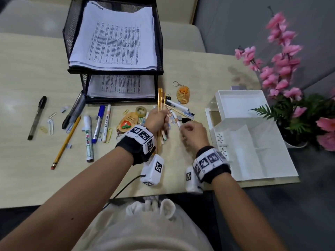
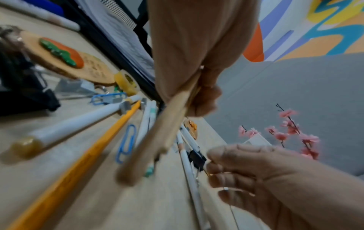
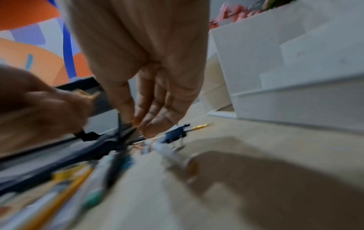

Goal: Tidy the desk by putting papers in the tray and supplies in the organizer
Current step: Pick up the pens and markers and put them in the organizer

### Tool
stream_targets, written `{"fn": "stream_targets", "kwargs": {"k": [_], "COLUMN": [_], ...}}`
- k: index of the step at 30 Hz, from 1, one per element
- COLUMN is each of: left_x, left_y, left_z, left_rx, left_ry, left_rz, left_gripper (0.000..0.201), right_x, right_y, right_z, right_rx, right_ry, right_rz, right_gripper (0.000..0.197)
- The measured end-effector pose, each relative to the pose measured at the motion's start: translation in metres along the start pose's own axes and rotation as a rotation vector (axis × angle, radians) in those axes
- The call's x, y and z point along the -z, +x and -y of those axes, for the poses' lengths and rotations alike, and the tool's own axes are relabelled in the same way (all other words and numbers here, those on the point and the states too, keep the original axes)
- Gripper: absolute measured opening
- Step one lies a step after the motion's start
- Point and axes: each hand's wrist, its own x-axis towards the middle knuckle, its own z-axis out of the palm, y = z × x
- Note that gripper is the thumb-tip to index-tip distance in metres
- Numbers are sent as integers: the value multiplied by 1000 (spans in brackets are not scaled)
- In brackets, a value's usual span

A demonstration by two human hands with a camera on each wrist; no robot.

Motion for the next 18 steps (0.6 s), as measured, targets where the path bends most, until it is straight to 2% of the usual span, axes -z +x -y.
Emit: {"fn": "stream_targets", "kwargs": {"k": [2, 3, 7, 11, 14, 16, 18], "left_x": [5, 8, 14, 16, 12, 5, -7], "left_y": [5, 6, 10, 11, 10, 9, 4], "left_z": [-2, -3, -2, -1, -4, -8, -14], "left_rx": [-61, -73, -61, -68, -124, -168, -215], "left_ry": [164, 219, 346, 357, 433, 487, 509], "left_rz": [-48, -59, -56, -31, -24, 9, 45], "left_gripper": [33, 31, 31, 34, 36, 36, 37], "right_x": [15, 20, 21, 20, 27, 36, 50], "right_y": [29, 40, 56, 45, 30, 15, -2], "right_z": [-5, -6, -8, -12, -18, -18, -10], "right_rx": [-1, -13, -7, 12, 5, 34, 84], "right_ry": [-178, -281, -721, -829, -700, -407, -134], "right_rz": [-147, -162, -8, 38, -2, -120, -253], "right_gripper": [22, 24, 23, 19, 15, 3, 9]}}
